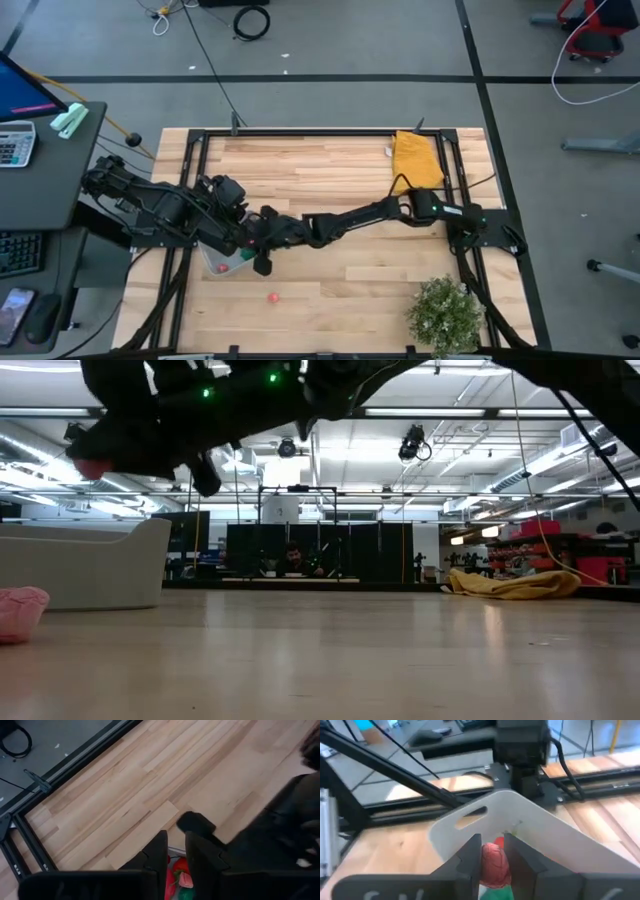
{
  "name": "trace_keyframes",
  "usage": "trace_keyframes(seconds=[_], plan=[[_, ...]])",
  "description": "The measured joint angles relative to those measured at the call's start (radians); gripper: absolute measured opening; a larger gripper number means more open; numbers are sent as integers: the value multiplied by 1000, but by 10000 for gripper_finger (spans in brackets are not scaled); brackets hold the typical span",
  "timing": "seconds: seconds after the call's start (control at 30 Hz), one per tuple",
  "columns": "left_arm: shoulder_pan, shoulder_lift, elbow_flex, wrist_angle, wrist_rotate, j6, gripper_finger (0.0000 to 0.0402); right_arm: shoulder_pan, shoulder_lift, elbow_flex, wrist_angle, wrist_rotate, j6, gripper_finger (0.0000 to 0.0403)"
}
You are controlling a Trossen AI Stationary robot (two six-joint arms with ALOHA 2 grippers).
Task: Pick and placing Produce into tupperware
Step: Put the right pink apricot into the gray bin, then put the pink apricot into the gray bin
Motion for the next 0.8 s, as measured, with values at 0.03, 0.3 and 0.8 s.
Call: trace_keyframes(seconds=[0.03,0.3,0.8], plan=[[0,0,0,0,0,5,74,-8,9,15,-23,-3,5,86],[0,0,0,-8,-1,9,79,-47,18,57,-160,-2,31,128],[-11,0,-1,1,12,-13,79,-4,-111,57,-791,-5,26,145]])
